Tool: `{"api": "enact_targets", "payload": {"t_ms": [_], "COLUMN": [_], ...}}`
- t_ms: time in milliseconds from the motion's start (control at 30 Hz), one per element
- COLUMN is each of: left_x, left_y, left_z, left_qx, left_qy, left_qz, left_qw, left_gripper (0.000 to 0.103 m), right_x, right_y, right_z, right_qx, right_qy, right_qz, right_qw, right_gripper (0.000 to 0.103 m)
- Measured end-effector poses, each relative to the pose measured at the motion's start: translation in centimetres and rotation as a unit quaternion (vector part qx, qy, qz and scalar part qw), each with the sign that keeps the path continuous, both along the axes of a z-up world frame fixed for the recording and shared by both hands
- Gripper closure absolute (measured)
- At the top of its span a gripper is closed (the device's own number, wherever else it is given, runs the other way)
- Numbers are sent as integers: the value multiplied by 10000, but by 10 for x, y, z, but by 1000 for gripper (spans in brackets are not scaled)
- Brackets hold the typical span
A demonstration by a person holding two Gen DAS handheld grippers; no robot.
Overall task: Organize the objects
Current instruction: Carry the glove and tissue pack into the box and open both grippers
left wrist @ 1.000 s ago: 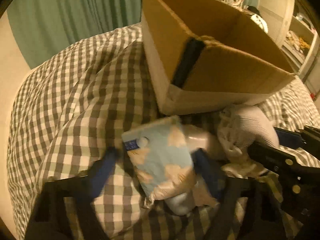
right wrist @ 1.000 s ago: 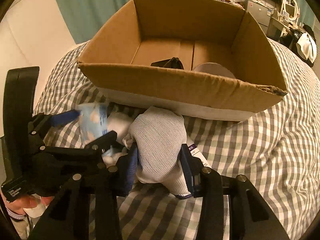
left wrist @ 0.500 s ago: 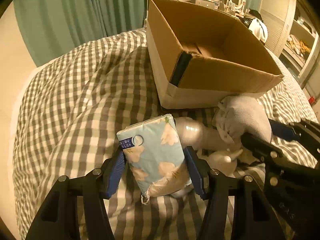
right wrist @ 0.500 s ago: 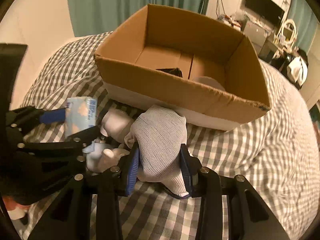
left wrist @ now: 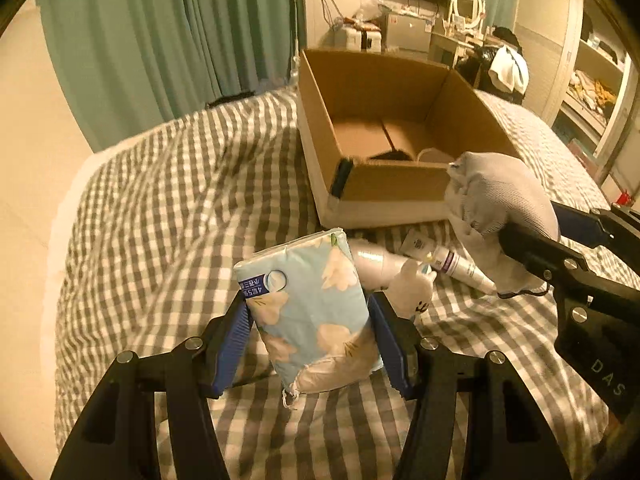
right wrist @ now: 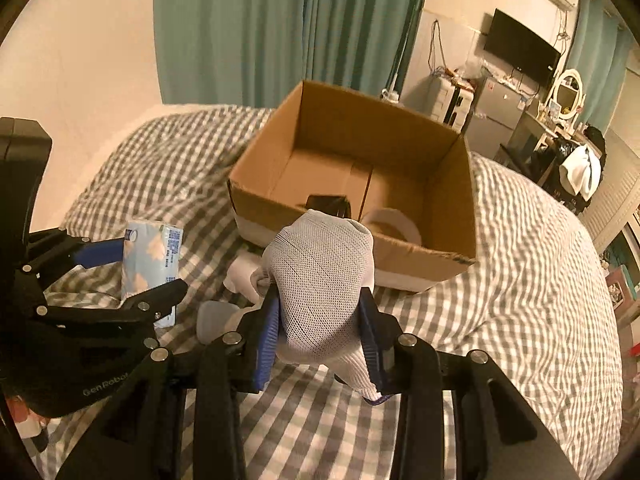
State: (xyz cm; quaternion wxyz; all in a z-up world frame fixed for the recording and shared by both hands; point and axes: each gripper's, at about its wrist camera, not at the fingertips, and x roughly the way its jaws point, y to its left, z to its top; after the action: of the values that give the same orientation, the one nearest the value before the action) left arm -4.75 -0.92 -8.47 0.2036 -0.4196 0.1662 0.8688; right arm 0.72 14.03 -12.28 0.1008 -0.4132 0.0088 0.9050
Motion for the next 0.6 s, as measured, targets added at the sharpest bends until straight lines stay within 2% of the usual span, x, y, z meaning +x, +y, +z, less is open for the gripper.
{"api": "enact_targets", "payload": {"t_ms": [333,600], "left_x": [17,21], "left_y": [6,21], "left_z": [40,74], "left_qx": [35,275], "left_qy": [303,289], "left_qz": [-165,-446], "left_qw": [9994,9982], "left_gripper": [43,43], "right_x": [26,39], "right_y": [-1,5], "right_z": [34,62], "right_qx": [-18,-61], "right_qy": [342,538], "right_qz": [13,-16], "right_qw": [9994,9985], "right_gripper": [67,67]}}
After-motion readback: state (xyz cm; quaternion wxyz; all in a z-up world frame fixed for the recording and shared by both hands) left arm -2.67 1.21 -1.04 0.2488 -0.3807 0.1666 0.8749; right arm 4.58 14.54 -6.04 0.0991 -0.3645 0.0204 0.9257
